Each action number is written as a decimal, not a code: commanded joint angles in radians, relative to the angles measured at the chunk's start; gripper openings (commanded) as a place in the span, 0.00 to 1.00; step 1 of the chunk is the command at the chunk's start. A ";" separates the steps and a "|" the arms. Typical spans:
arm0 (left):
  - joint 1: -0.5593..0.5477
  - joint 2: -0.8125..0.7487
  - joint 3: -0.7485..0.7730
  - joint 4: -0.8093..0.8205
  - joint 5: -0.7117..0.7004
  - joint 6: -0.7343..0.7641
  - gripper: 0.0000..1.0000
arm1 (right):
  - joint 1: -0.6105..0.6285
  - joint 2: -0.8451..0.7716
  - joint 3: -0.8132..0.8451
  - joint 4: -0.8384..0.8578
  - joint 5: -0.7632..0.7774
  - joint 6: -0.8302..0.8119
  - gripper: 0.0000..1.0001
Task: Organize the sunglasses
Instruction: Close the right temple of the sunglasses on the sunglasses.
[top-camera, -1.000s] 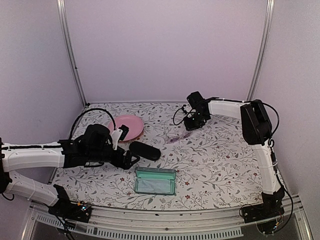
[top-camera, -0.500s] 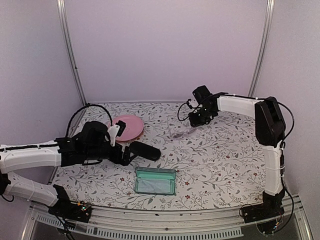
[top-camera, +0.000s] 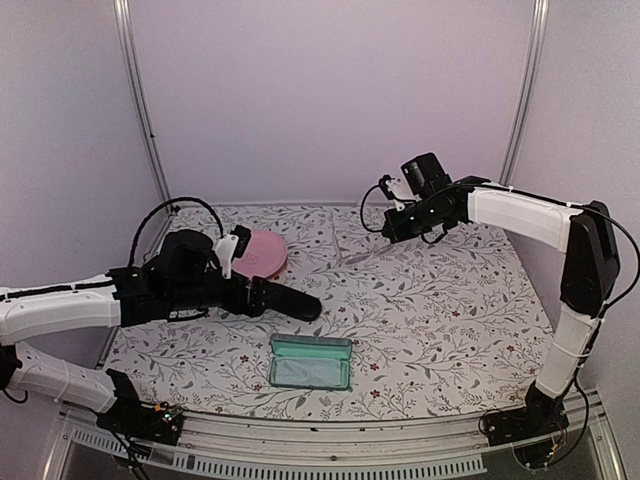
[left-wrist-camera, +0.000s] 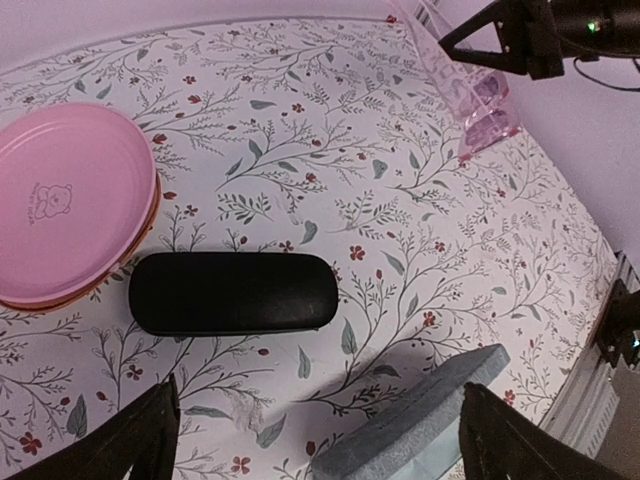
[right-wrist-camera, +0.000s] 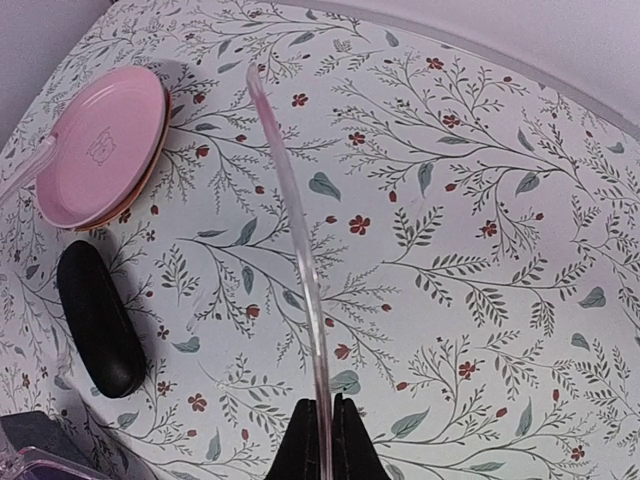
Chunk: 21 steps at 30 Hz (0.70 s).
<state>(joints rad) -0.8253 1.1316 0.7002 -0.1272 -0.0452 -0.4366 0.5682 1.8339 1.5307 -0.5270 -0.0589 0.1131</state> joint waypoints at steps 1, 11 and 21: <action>-0.026 0.020 0.026 0.061 0.004 -0.020 0.98 | 0.047 -0.072 -0.041 0.031 -0.019 0.024 0.00; -0.125 -0.012 0.026 0.088 -0.118 -0.049 0.98 | 0.105 -0.161 -0.109 0.023 -0.041 0.031 0.00; -0.225 -0.001 0.063 0.117 -0.193 -0.037 0.97 | 0.138 -0.193 -0.175 0.068 -0.085 0.039 0.00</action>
<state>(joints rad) -1.0149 1.1297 0.7338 -0.0631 -0.1959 -0.4835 0.6857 1.6749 1.3895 -0.5030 -0.1158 0.1387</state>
